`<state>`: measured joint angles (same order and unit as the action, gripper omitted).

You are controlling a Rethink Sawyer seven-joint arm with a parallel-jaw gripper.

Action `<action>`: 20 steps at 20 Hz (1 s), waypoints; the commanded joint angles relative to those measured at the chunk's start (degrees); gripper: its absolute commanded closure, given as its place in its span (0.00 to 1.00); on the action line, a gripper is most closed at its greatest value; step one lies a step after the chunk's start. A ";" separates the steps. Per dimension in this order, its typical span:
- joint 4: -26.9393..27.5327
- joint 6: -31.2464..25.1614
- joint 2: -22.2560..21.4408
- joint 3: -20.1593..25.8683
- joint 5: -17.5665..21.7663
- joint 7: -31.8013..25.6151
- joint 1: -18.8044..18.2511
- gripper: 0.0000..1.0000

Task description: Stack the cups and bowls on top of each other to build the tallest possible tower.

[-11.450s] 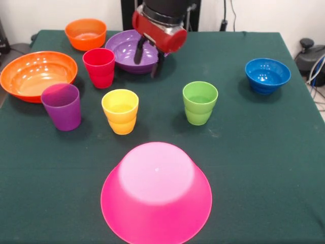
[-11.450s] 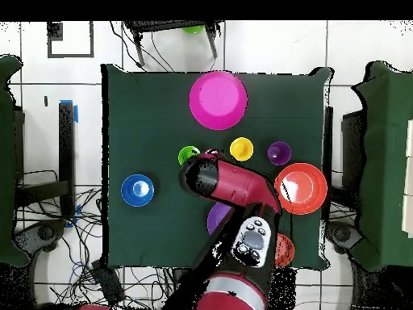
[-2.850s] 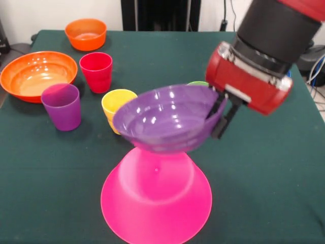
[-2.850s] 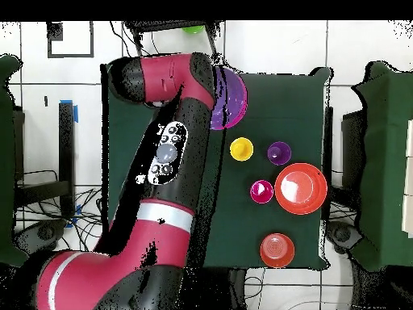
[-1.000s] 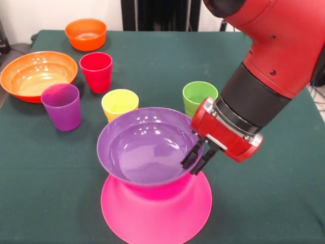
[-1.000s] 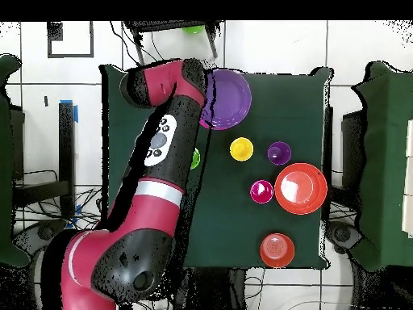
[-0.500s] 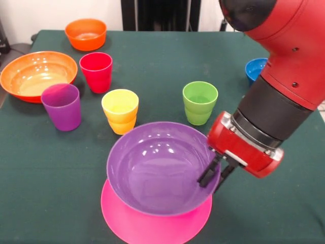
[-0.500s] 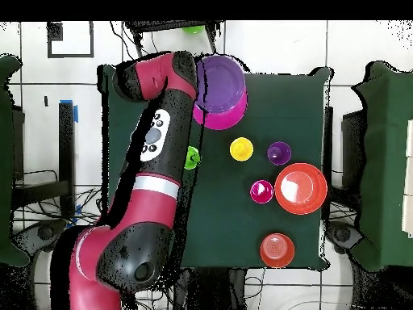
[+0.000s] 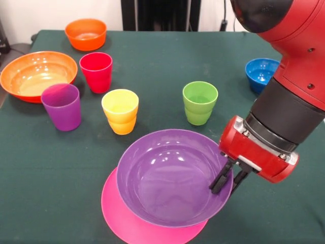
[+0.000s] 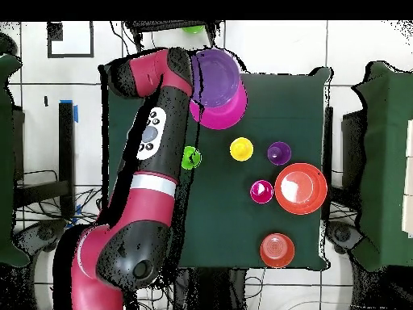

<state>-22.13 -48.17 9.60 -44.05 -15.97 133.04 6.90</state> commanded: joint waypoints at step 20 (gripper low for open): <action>-9.27 3.39 0.02 4.03 -0.45 14.28 0.75 1.00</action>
<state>-24.24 -46.67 9.13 -44.29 -16.16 133.04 7.23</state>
